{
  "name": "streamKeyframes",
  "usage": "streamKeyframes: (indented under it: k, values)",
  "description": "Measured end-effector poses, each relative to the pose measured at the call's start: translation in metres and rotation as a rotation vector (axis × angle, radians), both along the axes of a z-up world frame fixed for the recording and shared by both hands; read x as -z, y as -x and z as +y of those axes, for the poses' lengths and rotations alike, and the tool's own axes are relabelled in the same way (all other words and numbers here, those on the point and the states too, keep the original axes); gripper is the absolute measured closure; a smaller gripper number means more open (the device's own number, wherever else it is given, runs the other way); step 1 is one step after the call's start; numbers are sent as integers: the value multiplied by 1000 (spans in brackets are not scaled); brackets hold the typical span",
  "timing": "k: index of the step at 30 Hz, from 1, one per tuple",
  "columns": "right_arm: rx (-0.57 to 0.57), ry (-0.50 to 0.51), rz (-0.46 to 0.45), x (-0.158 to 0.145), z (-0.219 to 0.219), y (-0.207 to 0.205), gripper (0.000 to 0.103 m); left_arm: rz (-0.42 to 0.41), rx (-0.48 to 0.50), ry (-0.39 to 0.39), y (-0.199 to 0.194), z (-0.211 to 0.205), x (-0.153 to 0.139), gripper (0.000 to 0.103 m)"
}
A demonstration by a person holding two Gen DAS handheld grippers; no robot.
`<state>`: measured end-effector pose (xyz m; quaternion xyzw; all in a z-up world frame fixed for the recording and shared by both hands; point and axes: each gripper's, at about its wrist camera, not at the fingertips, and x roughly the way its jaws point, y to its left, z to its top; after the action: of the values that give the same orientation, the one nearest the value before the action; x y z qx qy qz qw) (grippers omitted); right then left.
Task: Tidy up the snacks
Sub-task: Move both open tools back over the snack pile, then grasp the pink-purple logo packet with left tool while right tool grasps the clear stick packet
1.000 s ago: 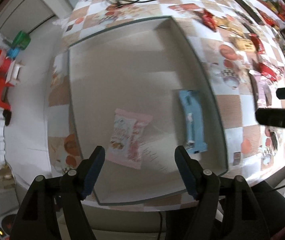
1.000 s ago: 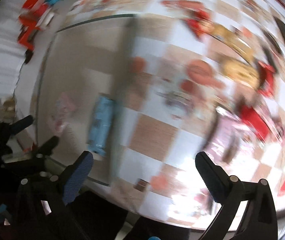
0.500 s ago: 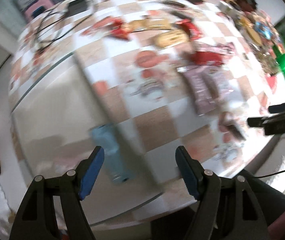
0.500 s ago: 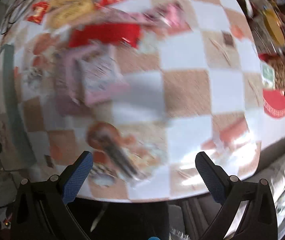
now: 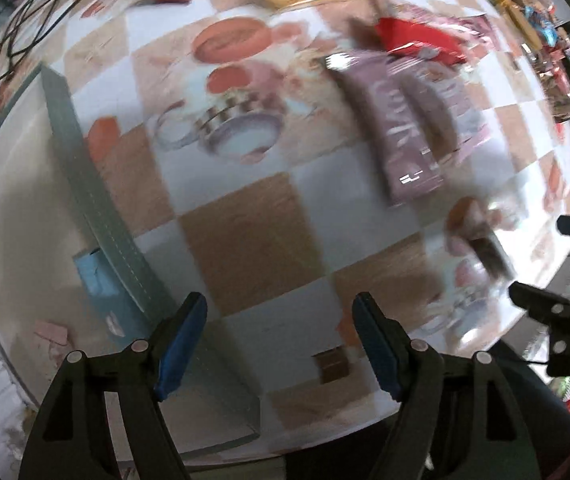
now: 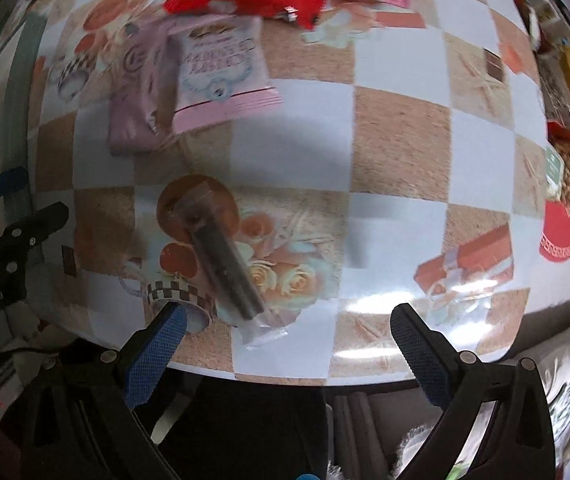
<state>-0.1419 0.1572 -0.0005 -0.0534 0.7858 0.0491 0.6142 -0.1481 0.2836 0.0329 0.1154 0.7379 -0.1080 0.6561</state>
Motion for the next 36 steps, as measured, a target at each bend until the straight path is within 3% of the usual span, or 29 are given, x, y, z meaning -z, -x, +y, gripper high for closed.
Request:
streamKeyframes:
  k: [7,16,24,31,36]
  values:
    - [-88,-2,12,12,20,2,0,59,-65,-58,2,23,10,25]
    - [-62,36,16,30,4,5,0,-26,-60,34,-39,-14,-22,25]
    - [12,18,1,26,-25,5,0,-11,-154,81,-88,-40,-9,25]
    - [15,9,8,20,-15,-10,0,3,-202,32,-115,-37,14,25]
    - [15,6,6,18,-23,-13,0,-16,-167,-28,-108,-70,23,24]
